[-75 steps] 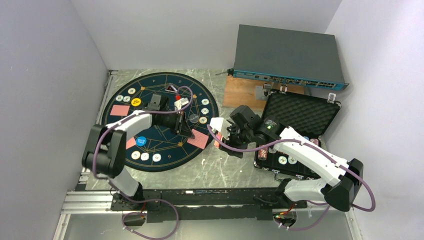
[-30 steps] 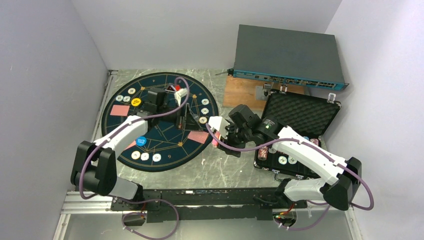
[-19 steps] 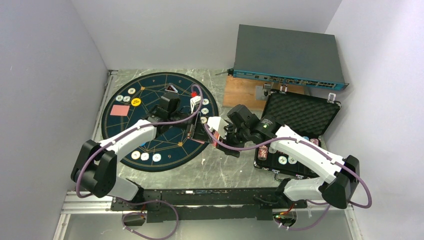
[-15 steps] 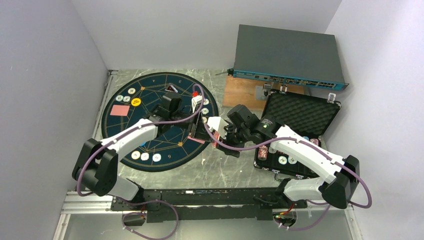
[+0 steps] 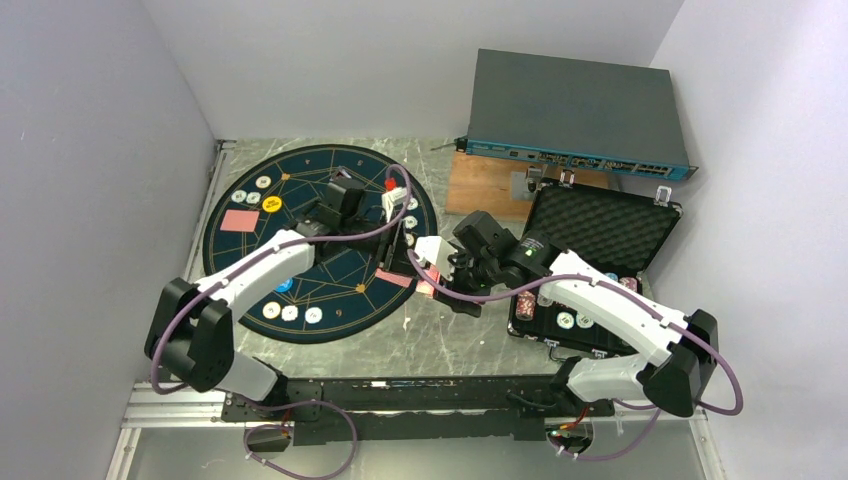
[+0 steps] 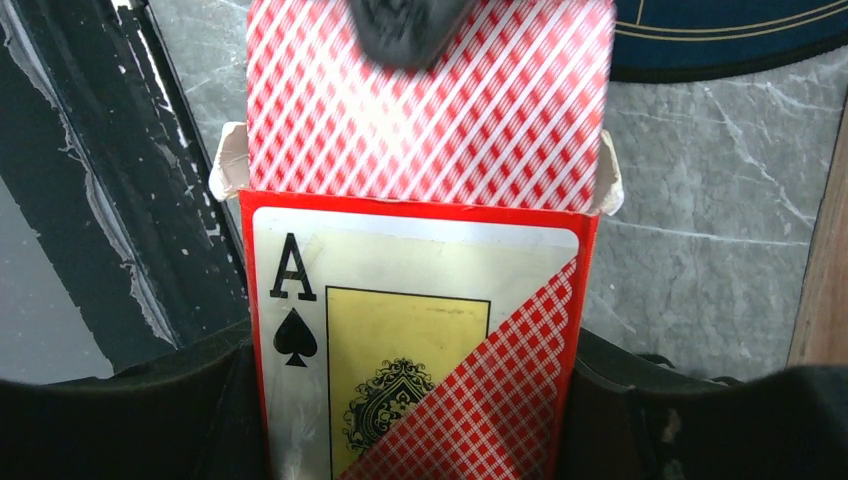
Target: Distribute texas hold em gaming equipment
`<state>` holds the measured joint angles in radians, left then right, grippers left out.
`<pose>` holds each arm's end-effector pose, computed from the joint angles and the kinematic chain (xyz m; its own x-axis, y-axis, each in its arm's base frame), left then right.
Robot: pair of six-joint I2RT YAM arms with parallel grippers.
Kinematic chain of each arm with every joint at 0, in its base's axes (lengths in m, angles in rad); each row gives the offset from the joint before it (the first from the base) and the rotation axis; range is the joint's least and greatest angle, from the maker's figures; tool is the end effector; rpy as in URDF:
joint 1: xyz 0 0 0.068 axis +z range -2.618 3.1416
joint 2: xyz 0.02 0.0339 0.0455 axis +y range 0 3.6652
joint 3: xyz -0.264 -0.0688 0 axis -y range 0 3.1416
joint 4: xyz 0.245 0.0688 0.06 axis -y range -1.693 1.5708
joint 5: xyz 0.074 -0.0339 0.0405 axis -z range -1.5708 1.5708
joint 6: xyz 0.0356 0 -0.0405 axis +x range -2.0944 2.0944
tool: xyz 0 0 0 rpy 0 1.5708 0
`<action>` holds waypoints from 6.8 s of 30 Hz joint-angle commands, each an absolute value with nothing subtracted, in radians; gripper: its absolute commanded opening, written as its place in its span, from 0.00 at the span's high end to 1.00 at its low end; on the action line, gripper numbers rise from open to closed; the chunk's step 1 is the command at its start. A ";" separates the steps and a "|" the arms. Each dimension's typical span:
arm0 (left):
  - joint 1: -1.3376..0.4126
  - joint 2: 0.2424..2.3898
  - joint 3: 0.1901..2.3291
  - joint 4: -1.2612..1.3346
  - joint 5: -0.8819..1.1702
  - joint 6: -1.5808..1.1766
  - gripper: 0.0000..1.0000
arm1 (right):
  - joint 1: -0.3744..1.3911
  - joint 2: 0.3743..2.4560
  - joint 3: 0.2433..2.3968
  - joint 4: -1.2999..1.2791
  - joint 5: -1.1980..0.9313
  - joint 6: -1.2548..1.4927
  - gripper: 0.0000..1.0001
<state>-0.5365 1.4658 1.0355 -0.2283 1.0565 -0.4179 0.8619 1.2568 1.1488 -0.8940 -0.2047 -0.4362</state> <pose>0.2527 -0.1863 0.2724 -0.8230 0.2571 -0.5065 0.5572 0.1917 -0.8079 0.1554 0.1923 0.3061 -0.1530 -0.8139 -0.5605 -0.9700 0.2322 -0.0723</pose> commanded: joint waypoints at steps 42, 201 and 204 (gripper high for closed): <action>-0.088 1.319 0.992 -0.597 1.088 -0.084 1.00 | 0.868 1.196 1.155 -0.828 -0.198 -0.436 1.00; 0.460 2.216 1.887 -0.835 0.299 0.562 0.92 | 0.874 1.212 1.163 -0.830 -0.209 -0.433 1.00; 0.460 2.226 1.906 -0.800 0.248 0.554 0.79 | 0.874 1.220 1.169 -0.834 -0.209 -0.436 1.00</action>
